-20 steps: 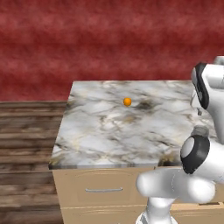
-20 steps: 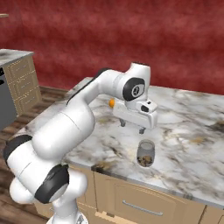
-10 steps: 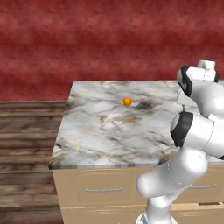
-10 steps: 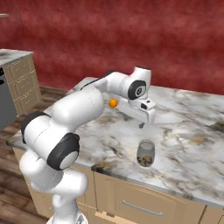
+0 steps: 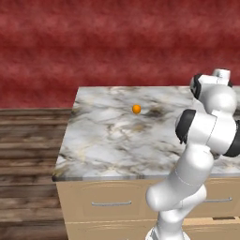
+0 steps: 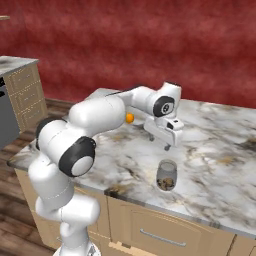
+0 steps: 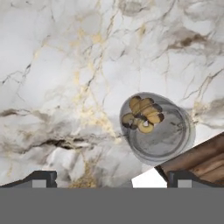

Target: Pick the jar and jar from the dining table and place them in the open cabinet. Close the cabinet after placing the objects.

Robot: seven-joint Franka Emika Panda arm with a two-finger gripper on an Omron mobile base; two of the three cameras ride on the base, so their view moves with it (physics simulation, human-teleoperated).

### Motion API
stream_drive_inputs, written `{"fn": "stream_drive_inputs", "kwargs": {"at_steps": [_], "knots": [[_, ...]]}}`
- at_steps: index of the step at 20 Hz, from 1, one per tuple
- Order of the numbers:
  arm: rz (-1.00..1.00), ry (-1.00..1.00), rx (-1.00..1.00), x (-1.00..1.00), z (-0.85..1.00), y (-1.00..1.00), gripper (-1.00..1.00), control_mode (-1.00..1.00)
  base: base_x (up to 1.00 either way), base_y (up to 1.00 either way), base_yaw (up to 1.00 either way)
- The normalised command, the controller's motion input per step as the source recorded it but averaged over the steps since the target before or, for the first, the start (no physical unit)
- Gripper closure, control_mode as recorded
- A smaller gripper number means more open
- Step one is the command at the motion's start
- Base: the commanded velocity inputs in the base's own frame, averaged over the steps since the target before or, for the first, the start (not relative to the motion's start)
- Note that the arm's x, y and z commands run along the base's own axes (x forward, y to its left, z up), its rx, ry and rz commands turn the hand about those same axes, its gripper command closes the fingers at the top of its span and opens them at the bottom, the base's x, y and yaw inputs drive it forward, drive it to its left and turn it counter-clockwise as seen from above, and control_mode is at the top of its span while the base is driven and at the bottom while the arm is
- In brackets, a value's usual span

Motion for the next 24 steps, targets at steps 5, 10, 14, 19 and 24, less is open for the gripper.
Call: {"fn": "stream_drive_inputs", "kwargs": {"at_steps": [5, 10, 14, 19, 24], "knots": [[-0.02, -0.06, 0.0, -0.01, -0.08, -0.03, -1.0, -1.0, 0.0, 0.0, 0.0], [0.0, 0.0, -0.01, 0.05, -0.36, -0.25, -1.0, -1.0, 0.0, 0.0, 0.0], [0.0, 0.06, -0.04, 0.03, -0.39, -0.16, -1.0, -1.0, 0.0, 0.0, 0.0], [0.03, 0.03, 0.0, 0.0, -0.61, 0.0, -1.0, -1.0, 0.0, 0.0, 0.0], [0.05, 0.0, 0.0, 0.46, -0.35, -0.12, -1.0, -1.0, 0.0, 0.0, 0.0]]}}
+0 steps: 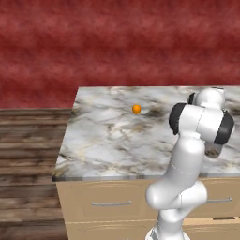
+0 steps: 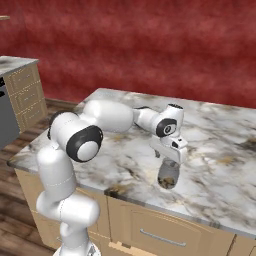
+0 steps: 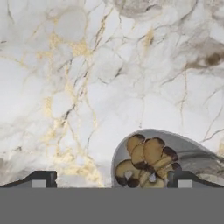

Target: Pick the jar and jar from the dining table and place them in the open cabinet. Close the cabinet after placing the objects.

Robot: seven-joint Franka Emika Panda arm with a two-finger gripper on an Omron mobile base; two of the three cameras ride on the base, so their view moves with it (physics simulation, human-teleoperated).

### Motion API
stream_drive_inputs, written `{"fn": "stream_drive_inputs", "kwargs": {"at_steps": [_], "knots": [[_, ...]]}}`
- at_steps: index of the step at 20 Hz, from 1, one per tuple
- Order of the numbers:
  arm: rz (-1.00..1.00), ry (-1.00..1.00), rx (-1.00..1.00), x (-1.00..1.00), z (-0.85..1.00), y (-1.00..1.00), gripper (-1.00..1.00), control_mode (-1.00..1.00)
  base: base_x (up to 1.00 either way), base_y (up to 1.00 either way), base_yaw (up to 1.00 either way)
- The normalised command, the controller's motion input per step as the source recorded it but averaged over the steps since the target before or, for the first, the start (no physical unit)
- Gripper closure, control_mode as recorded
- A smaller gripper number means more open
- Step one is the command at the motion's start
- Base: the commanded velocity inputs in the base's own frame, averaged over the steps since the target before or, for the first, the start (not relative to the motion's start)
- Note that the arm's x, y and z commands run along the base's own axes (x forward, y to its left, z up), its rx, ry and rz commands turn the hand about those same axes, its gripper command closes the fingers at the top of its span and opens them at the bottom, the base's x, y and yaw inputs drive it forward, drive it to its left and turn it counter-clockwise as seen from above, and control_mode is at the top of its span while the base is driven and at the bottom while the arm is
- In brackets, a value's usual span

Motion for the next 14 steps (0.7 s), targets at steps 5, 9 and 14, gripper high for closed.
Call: {"fn": "stream_drive_inputs", "kwargs": {"at_steps": [5, 9, 14], "knots": [[0.1, 0.0, 0.0, 0.27, -0.27, -0.01, -1.0, -1.0, 0.0, 0.0, 0.0], [0.03, 0.05, 0.01, 0.04, -0.18, 0.0, 1.0, -1.0, 0.0, 0.0, 0.0], [0.0, 0.01, 0.0, 0.02, 0.0, 0.0, 1.0, -1.0, 0.0, 0.0, 0.0]]}}
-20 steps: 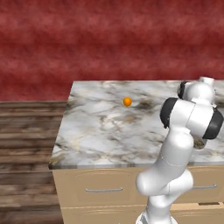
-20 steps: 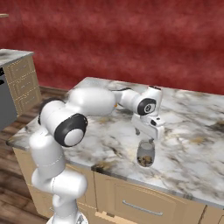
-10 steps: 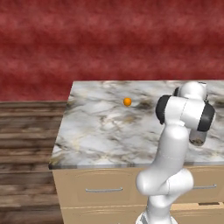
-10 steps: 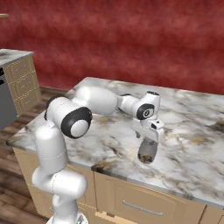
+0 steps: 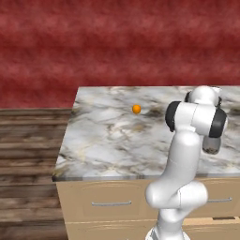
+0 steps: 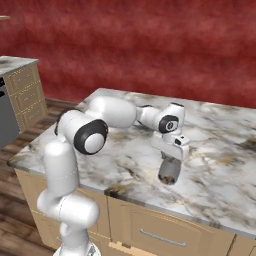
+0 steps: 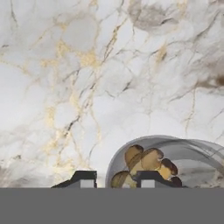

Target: Pick the jar and jar from the dining table and place them in the open cabinet. Close the cabinet after placing the objects.

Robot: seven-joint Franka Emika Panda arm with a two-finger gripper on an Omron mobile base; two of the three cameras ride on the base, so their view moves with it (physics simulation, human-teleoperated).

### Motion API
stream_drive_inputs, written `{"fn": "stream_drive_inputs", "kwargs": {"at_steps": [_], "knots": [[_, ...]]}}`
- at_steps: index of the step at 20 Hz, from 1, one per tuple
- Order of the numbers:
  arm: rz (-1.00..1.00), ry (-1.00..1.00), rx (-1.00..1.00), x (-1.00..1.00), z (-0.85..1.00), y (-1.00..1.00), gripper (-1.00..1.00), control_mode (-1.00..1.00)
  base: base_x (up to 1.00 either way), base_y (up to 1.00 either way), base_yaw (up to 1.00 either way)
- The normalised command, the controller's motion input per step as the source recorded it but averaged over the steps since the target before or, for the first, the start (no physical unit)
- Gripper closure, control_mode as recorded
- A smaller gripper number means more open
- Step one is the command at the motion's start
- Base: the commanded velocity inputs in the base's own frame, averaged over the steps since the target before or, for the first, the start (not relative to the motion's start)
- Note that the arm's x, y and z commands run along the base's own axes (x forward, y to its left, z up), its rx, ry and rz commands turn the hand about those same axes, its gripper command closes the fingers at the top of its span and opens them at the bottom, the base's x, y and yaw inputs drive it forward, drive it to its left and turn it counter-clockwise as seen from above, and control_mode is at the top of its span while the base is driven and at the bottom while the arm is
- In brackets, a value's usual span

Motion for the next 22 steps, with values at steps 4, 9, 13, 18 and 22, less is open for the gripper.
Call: {"fn": "stream_drive_inputs", "kwargs": {"at_steps": [4, 9, 13, 18, 22], "knots": [[0.0, 0.02, -0.02, 0.12, 0.22, 0.07, 1.0, -1.0, 0.0, 0.0, 0.0], [0.0, -0.07, -0.05, -0.52, 0.97, -0.33, 1.0, -1.0, 0.0, 0.0, 0.0], [0.0, -0.55, 0.0, -1.0, 0.93, 0.11, 1.0, -1.0, 0.0, 0.0, 0.0], [0.0, -0.46, -0.03, -1.0, 0.52, 0.96, 1.0, -1.0, 0.0, 0.0, 0.0], [0.04, -0.1, -0.2, -0.82, 0.35, 1.0, 1.0, -1.0, 0.0, 0.0, 0.0]]}}
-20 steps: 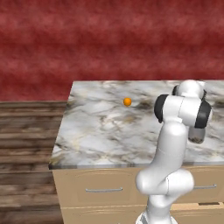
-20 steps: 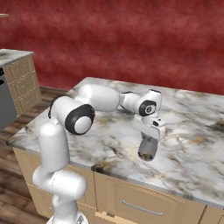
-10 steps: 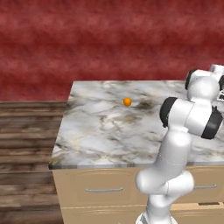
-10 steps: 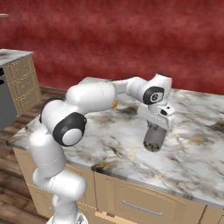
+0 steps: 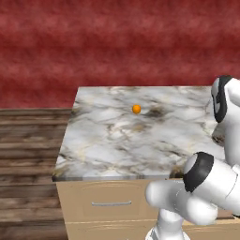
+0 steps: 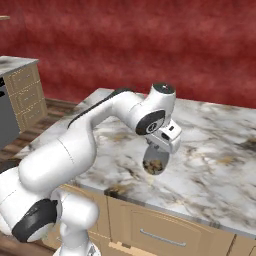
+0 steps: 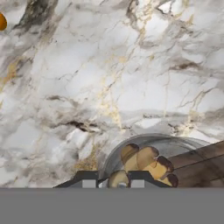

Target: Pick the jar and jar from the dining table and place them in the open cabinet. Close the cabinet after placing the objects.

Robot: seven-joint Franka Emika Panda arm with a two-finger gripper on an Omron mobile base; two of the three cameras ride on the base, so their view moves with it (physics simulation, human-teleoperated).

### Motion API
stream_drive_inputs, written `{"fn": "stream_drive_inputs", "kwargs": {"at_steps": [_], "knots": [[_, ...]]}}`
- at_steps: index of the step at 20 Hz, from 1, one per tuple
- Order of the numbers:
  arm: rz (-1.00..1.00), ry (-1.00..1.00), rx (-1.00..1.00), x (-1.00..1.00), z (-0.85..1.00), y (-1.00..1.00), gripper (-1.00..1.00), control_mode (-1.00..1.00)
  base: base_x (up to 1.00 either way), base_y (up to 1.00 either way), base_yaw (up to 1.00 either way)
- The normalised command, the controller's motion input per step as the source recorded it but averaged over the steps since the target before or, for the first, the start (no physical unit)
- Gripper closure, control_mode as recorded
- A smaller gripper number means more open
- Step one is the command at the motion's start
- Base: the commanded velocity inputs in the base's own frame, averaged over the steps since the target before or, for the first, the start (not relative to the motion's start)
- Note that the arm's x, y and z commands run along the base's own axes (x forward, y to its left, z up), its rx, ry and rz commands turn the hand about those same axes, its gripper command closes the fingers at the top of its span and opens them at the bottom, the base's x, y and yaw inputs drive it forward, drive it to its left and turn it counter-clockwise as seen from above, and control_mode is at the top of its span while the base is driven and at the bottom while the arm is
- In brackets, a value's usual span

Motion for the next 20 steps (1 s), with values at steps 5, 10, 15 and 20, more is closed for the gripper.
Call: {"fn": "stream_drive_inputs", "kwargs": {"at_steps": [5, 10, 15, 20], "knots": [[0.03, 0.04, -0.09, -0.04, 0.01, 0.28, 1.0, -1.0, 0.0, 0.0, 0.0], [-0.05, 0.0, 0.0, -0.03, 0.0, -0.02, 1.0, 1.0, 0.0, 0.0, -0.25], [0.0, 0.0, 0.0, 0.0, 0.0, 0.0, 1.0, 1.0, 0.0, 0.0, -1.0], [0.0, 0.0, 0.0, 0.0, 0.0, 0.0, 1.0, 1.0, 0.11, -0.24, -0.9]]}}
